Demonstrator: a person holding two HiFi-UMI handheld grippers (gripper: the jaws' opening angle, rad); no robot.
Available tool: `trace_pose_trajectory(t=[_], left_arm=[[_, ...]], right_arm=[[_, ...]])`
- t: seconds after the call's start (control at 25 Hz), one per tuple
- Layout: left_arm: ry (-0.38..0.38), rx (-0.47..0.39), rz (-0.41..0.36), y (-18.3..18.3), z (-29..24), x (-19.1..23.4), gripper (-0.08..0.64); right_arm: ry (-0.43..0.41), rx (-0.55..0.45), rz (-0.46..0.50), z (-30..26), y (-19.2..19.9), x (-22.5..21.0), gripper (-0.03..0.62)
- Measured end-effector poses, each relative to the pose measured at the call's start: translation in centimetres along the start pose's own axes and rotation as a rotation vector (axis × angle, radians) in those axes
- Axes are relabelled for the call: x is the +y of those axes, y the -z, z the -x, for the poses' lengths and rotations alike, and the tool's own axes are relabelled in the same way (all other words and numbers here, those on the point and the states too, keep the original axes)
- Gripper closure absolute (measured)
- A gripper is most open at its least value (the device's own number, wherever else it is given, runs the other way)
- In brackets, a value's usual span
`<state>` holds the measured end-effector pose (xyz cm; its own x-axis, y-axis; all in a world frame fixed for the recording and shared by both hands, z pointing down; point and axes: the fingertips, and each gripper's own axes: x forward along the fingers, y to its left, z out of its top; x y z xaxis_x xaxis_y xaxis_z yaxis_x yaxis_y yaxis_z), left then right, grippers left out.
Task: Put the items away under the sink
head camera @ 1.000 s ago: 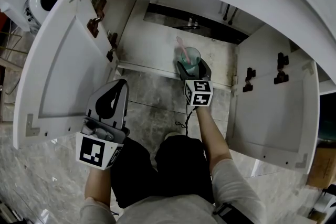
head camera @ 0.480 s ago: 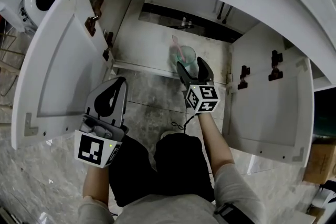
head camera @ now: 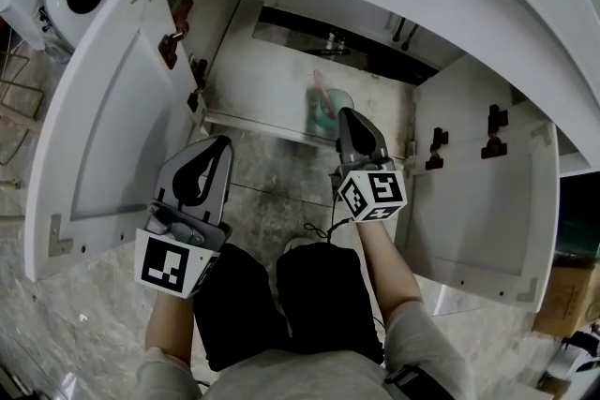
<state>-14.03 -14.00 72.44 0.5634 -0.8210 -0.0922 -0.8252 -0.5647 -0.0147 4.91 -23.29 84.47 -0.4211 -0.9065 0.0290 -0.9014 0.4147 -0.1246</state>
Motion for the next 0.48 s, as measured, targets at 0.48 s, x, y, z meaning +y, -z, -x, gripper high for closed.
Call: trace_pose_trajectory(t=[0.48], left_arm=[[0.012,0.146,0.058,-3.8,-2.2,-0.9,0.552]], right_arm=[[-0.042,0.042,0.059,2.0,-8.0,3.0,0.581]])
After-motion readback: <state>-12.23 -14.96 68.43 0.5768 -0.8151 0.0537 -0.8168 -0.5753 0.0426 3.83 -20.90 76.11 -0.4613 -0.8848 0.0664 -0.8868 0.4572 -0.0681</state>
